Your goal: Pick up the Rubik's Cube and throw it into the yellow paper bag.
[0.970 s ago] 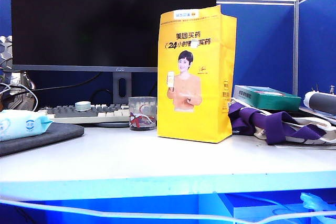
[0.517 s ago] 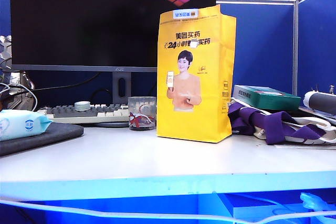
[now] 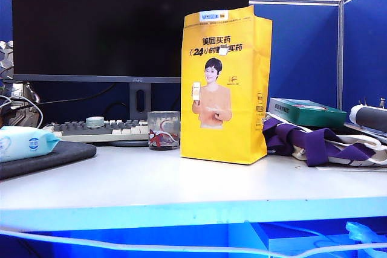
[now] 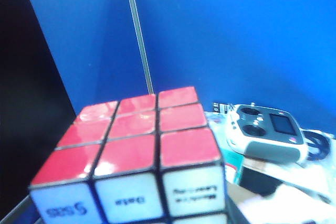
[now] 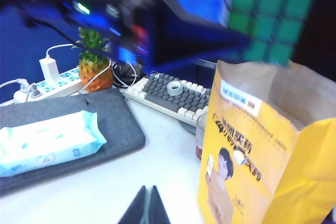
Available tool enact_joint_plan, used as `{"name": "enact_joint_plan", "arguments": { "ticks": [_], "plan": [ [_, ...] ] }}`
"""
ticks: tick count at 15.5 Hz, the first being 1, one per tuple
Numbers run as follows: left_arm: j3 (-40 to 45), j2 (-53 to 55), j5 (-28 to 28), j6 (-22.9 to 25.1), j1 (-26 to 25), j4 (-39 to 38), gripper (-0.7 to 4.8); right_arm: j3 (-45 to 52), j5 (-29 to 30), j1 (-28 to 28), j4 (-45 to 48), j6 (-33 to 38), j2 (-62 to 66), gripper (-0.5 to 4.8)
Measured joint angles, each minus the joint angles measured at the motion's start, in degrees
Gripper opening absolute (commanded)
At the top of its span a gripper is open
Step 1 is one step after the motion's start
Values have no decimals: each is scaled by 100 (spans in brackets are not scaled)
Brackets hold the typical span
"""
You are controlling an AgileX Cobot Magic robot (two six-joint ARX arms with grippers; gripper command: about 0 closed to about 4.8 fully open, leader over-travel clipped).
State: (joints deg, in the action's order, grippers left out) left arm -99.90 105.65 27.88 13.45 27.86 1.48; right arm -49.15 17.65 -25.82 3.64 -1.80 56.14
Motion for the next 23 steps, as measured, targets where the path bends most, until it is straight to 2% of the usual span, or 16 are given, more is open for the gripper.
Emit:
{"name": "enact_joint_plan", "arguments": {
  "ticks": [5,10,11,12,13,16,20,21,23],
  "plan": [
    [-1029,612,0,-160,-9,-68,17,-9,15,0,35,-2,0,-1],
    [-1040,750,46,-321,13,-260,26,-9,13,0,37,-125,33,-1],
    [-1040,756,44,-323,13,-262,120,-9,13,0,39,-125,35,-1],
    [-1040,767,37,-323,11,-264,419,-9,13,0,39,-127,39,-1],
    [-1040,767,-35,-361,13,-269,479,-9,13,0,37,-127,52,-1],
    [-1051,765,-588,-883,13,-122,479,-9,15,0,37,-127,59,-1],
    [-1056,761,-706,-1056,4,-146,479,-9,17,0,37,-127,61,-1],
    [-1141,732,-704,-1054,4,-407,479,-9,17,0,35,-127,61,-1],
    [-1340,345,-811,-645,4,-1473,479,-9,17,0,-44,-127,63,-1]
  ]
}}
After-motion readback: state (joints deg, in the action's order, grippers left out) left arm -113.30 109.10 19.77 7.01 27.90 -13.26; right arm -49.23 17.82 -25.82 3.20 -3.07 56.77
